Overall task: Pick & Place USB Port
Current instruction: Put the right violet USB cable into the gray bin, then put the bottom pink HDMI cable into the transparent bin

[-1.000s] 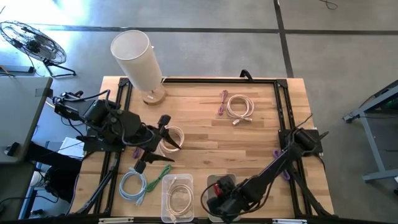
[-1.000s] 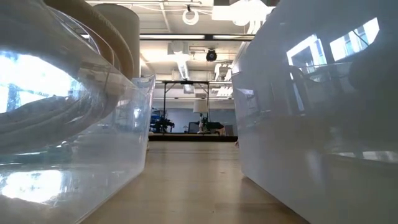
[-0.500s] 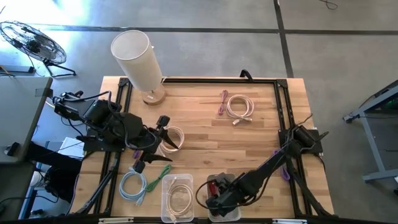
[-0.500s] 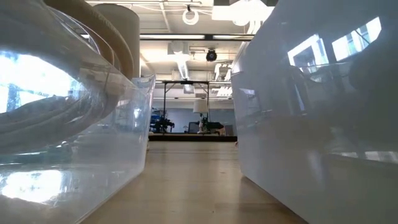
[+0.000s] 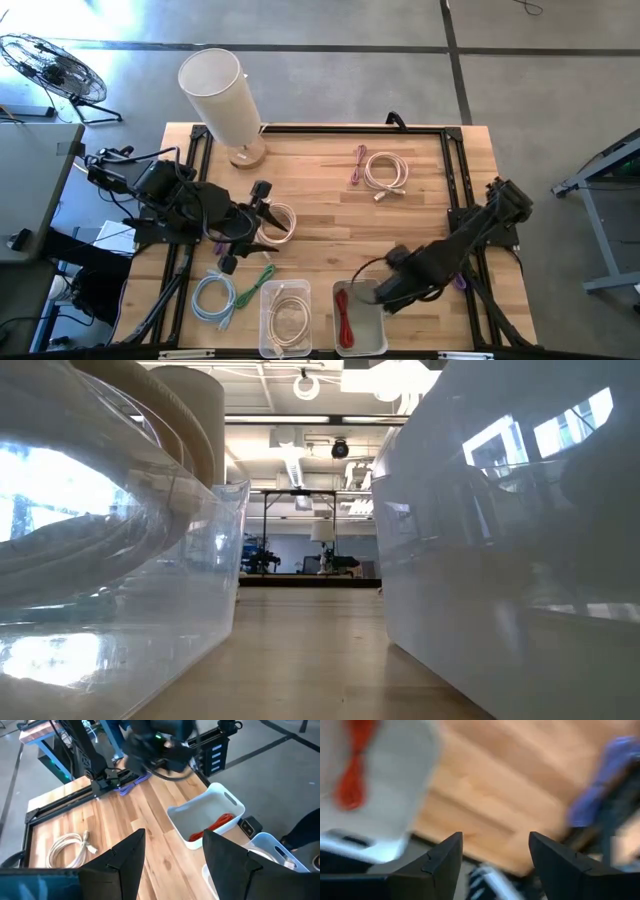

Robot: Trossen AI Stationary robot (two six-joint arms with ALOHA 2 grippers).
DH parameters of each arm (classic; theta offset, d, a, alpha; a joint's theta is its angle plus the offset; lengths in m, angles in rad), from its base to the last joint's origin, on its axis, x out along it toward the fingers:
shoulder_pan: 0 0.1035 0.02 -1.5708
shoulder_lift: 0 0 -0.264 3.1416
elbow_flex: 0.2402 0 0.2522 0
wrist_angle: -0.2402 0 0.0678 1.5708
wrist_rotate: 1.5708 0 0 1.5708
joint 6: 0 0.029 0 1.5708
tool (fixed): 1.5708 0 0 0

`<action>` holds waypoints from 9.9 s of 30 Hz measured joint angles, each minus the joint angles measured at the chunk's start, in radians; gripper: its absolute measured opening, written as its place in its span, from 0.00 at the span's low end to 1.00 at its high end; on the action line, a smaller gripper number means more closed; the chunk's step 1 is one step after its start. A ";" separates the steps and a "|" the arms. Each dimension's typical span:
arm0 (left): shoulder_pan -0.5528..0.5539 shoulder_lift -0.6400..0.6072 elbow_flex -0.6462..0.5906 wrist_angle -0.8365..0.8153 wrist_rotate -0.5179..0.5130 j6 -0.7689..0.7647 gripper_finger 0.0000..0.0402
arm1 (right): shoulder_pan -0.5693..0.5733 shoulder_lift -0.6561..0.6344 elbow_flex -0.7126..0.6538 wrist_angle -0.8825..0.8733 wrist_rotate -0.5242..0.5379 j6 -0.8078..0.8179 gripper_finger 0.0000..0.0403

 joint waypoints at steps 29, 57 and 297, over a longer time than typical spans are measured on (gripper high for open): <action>0.000 -0.003 0.000 -0.099 -0.230 0.056 0.48 | -0.080 -0.268 -0.856 0.269 -0.216 -0.051 0.55; 0.000 -0.003 0.000 -0.098 -0.230 0.046 0.48 | -0.087 -0.270 -1.102 0.559 -0.259 -0.046 0.55; 0.347 0.239 -0.745 0.028 0.227 0.104 0.48 | -0.491 -0.532 -0.368 0.340 0.367 -1.379 0.37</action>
